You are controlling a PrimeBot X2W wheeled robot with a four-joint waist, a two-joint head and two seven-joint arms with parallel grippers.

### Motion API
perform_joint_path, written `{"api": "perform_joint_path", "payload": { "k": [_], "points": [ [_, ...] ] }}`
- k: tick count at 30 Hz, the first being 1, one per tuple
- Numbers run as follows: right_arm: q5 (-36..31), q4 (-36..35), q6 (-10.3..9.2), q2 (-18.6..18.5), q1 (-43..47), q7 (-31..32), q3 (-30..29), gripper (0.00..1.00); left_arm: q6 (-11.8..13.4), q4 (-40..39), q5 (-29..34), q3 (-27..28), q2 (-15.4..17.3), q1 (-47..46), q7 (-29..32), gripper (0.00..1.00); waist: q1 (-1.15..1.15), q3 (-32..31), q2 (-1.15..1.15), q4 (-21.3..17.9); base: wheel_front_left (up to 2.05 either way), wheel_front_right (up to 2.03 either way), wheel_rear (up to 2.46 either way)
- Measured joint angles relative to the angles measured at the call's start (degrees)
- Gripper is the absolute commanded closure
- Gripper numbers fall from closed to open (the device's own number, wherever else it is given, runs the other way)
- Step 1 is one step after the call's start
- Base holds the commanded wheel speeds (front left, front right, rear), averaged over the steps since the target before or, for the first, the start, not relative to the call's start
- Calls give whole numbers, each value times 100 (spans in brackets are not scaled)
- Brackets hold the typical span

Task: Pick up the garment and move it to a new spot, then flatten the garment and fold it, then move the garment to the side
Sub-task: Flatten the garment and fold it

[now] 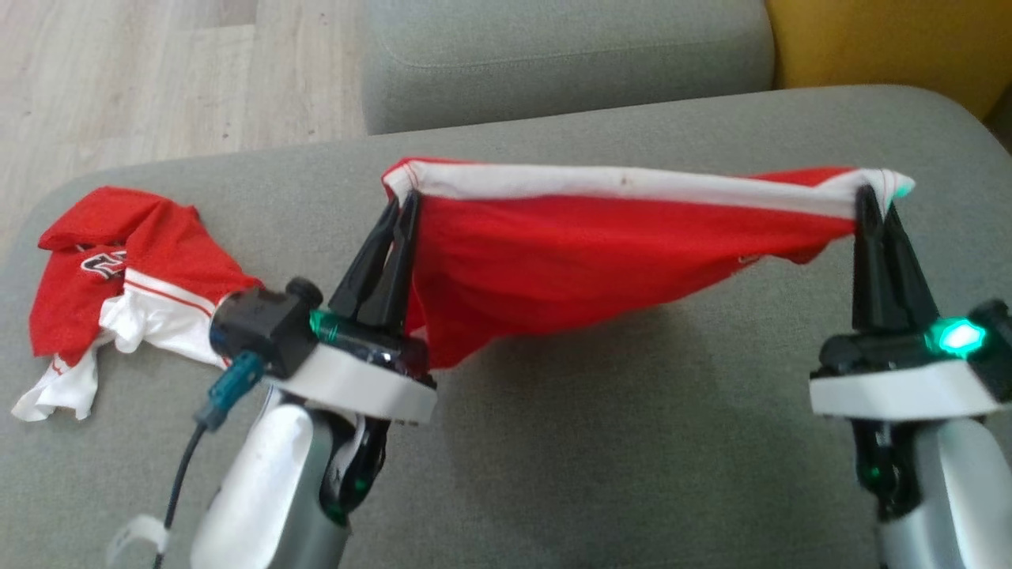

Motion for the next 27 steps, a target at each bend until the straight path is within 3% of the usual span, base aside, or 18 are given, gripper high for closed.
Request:
{"api": "perform_joint_path", "payload": {
  "k": [7,12,19,23,27],
  "points": [
    [-192,-608,0,25,492,353,-89,100,1,-287,4,30,38,398,1,100,0,8,0,71,0,0,0],
    [-303,-645,0,5,184,753,-172,100,-130,-207,4,20,235,58,265,100,0,238,0,58,0,0,0],
    [-216,212,0,-389,-2152,1170,34,100,-355,613,-293,-8,534,-2102,739,100,0,896,0,-56,0,0,0],
    [-163,1303,0,-550,-3682,1145,407,100,-359,1460,-658,-59,703,-3577,821,100,0,1352,0,-181,0,0,0],
    [-267,2471,1,-541,-5223,724,422,100,-402,2308,-878,-232,939,-5019,523,100,1,1778,0,-339,0,0,0]
  ]
}}
